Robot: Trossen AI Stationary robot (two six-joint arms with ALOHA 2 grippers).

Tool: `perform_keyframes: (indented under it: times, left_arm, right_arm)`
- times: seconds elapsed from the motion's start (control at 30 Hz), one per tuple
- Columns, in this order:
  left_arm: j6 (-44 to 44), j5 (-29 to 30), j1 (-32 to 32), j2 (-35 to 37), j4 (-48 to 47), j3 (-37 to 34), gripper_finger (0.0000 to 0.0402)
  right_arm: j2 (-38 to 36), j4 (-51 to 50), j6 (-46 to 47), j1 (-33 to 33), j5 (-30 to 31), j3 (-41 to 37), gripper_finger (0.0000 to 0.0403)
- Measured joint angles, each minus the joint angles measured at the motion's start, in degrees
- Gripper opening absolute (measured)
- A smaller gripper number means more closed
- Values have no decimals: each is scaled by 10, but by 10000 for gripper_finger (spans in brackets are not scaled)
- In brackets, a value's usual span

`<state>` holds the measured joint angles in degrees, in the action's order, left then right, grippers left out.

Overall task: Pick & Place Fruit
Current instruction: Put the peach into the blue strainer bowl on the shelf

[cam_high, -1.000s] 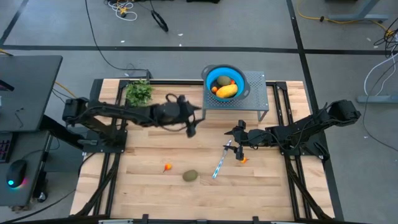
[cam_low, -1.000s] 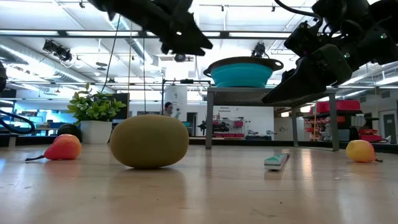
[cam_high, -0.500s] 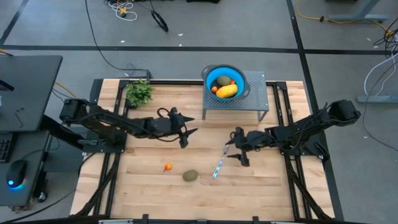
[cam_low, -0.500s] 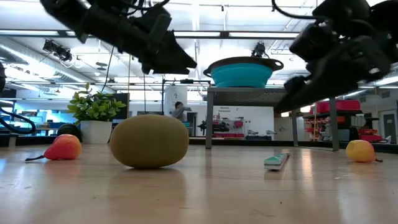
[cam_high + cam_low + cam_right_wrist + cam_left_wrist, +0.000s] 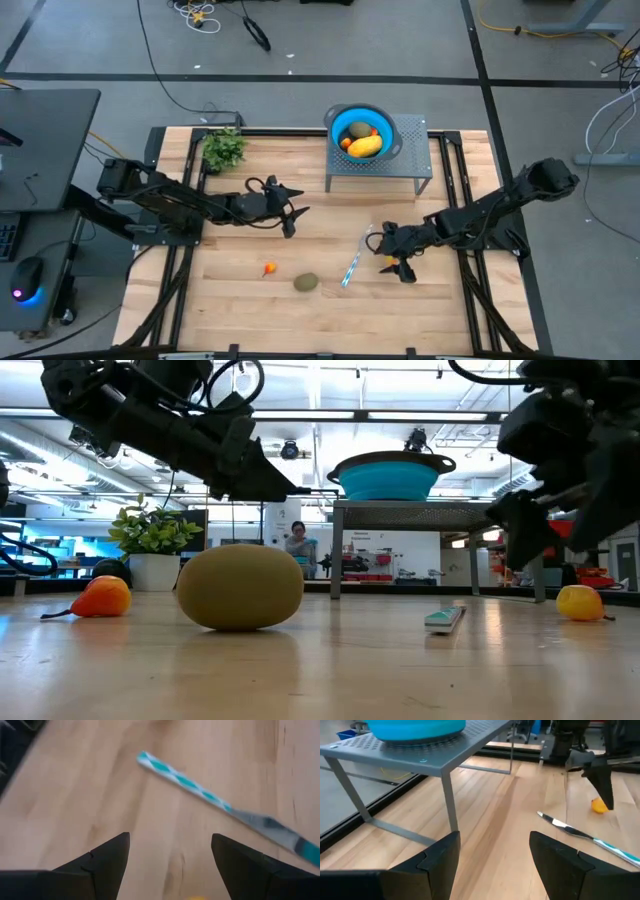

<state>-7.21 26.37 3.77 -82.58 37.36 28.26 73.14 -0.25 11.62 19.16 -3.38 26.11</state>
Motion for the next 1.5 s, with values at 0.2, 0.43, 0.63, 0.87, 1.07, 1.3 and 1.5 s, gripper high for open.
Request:
perform_keyframes:
  times: [0.2,0.43,0.63,0.87,1.07,1.3,1.5]
  left_arm:
    - [-12,0,0,0,10,-12,247]
    - [-16,12,0,0,12,-15,247]
    - [-25,13,0,0,12,-15,247]
    - [-31,13,0,0,12,-15,247]
    - [-36,13,0,0,11,-15,247]
    - [-44,13,0,0,4,-15,247]
    - [-46,13,0,0,4,-15,247]
  right_arm:
    - [0,-127,5,28,65,30,288]
    - [-1,-179,37,46,74,34,288]
    - [-1,-190,40,54,107,34,288]
    - [-1,-188,40,65,124,34,288]
    - [-1,-188,40,77,142,34,288]
    - [0,-189,42,89,155,33,288]
    - [0,-182,51,94,171,22,288]
